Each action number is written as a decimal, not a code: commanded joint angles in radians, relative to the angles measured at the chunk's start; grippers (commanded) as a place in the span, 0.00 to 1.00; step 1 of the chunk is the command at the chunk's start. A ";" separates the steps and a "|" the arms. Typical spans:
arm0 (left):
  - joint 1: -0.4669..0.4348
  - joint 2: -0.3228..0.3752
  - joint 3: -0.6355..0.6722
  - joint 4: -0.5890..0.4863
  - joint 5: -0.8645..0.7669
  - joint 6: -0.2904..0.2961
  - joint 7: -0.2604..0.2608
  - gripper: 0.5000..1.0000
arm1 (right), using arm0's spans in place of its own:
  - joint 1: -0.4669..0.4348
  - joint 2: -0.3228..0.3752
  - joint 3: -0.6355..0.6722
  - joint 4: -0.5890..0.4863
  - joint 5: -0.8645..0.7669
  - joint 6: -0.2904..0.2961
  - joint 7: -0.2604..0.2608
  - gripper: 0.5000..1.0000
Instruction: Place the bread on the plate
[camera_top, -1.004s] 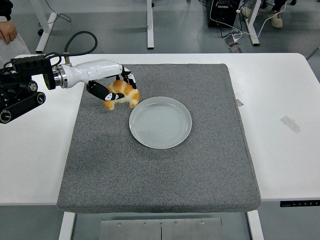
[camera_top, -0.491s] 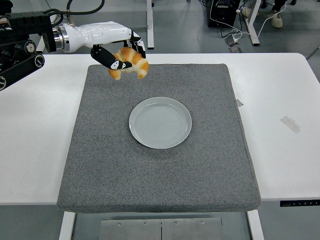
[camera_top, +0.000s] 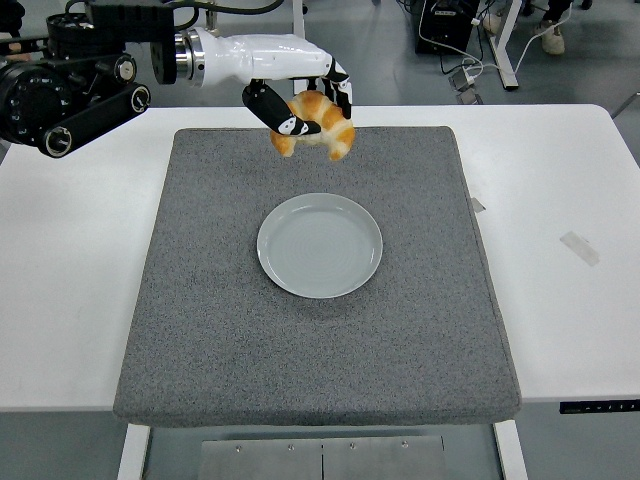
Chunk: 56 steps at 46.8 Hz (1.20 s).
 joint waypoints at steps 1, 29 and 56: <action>0.003 -0.032 0.009 0.024 0.001 0.001 0.000 0.00 | 0.000 0.000 0.000 0.000 0.000 0.000 0.000 1.00; 0.107 -0.156 0.133 0.106 0.014 0.070 0.000 0.00 | 0.000 0.000 0.000 0.000 0.000 0.000 0.000 1.00; 0.204 -0.196 0.178 0.138 0.027 0.112 0.000 0.00 | 0.000 0.000 0.000 0.000 0.000 0.000 0.000 1.00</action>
